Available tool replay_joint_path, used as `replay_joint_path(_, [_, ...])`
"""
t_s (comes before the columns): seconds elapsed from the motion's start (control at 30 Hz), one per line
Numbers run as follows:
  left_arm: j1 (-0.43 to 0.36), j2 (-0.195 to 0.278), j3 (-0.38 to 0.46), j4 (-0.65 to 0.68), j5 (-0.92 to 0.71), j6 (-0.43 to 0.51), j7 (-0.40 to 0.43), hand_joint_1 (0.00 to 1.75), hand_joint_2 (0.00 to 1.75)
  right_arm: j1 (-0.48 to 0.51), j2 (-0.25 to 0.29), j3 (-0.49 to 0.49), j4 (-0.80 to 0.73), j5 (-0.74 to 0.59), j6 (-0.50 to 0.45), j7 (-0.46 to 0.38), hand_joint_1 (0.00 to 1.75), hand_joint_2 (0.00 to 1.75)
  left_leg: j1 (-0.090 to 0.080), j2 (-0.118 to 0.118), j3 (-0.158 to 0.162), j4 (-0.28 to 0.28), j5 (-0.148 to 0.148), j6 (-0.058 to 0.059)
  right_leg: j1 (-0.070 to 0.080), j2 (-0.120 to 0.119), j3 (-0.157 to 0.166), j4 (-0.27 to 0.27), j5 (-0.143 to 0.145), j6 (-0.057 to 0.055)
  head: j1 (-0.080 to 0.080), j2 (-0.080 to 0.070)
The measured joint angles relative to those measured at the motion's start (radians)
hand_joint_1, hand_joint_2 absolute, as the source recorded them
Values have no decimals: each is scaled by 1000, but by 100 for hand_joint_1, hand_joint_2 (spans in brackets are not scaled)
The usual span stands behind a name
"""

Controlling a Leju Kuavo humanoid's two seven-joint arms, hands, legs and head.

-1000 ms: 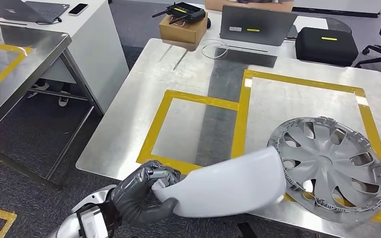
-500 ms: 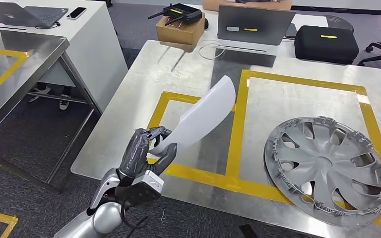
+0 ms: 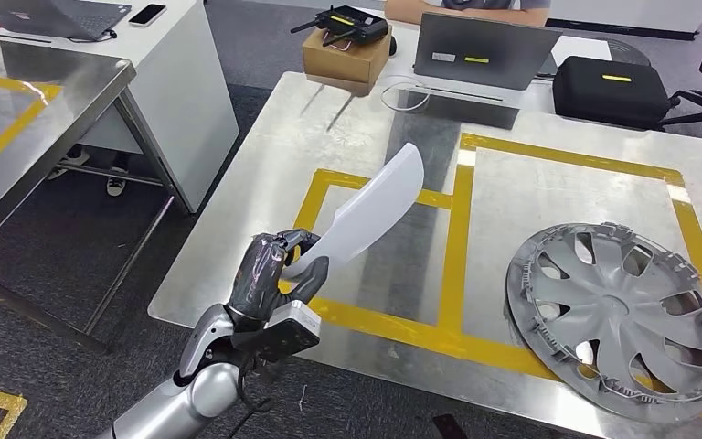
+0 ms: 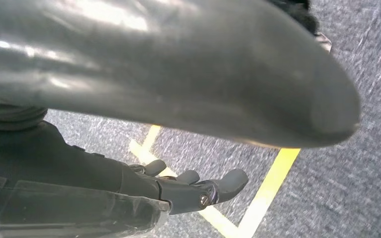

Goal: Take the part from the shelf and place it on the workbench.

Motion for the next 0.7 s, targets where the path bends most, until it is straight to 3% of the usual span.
replay_joint_path(0.07, [0,-4,-2,7,0,0,0,175,175,1,-1,0,0,0,0,0,0,0,-7,-1,-1,0,0,4,1,0,-72,145,-52,-7,2,0])
replay_joint_path(0.1, [0,-5,-3,11,0,0,0,175,175,2,-1,0,0,0,0,0,0,0,-11,-2,-1,0,0,6,2,0,-94,188,-62,-5,2,0])
replay_joint_path(0.13, [0,-5,-4,14,0,0,0,175,175,3,-2,0,0,0,0,0,0,0,-14,-3,-1,0,-1,6,2,0,-96,187,-55,1,2,0])
replay_joint_path(0.17, [0,-6,-5,17,-4,0,4,175,175,2,-3,0,0,0,0,0,0,0,-16,-4,0,1,-1,6,3,0,-77,141,-33,8,2,0])
replay_joint_path(0.23, [-5,-9,-7,27,-27,1,27,175,175,1,-5,0,0,3,0,0,0,0,-21,-8,-1,7,-5,3,6,0,-4,-10,23,16,3,0])
replay_joint_path(0.3, [-16,-16,-11,63,-74,2,67,175,175,-1,-6,1,0,6,2,1,0,0,-26,-11,-5,16,-11,-2,11,0,40,-100,55,6,1,0])
replay_joint_path(0.4, [-35,-29,-13,144,-149,1,112,175,175,-2,-3,1,0,9,3,2,0,0,-25,-11,-10,23,-17,-12,9,1,46,-112,63,-10,1,0])
replay_joint_path(0.47, [-54,-38,-14,203,-204,2,134,175,175,-3,-1,1,0,11,4,2,0,0,-20,-10,-30,67,-47,-26,1,1,49,-114,65,-18,-3,0])
replay_joint_path(0.57, [-81,-54,-18,301,-311,20,169,175,175,-5,3,1,0,15,4,4,0,0,-2,-5,-117,252,-134,-51,-1,1,51,-114,65,-24,-7,0])
replay_joint_path(0.6, [-88,-60,-21,331,-353,34,178,175,175,-4,5,1,0,16,4,5,0,0,3,-4,-140,298,-145,-55,-1,1,50,-114,65,-24,-7,0])
replay_joint_path(0.63, [-96,-67,-25,362,-402,54,185,175,175,-4,5,1,0,17,4,5,0,0,7,-3,-148,307,-137,-58,-2,1,51,-114,65,-24,-8,0])
replay_joint_path(0.7, [-122,-84,-36,419,-498,91,196,175,175,-5,8,1,0,20,4,6,0,0,14,-1,-104,210,-74,-59,-3,1,53,-114,65,-23,-8,0])
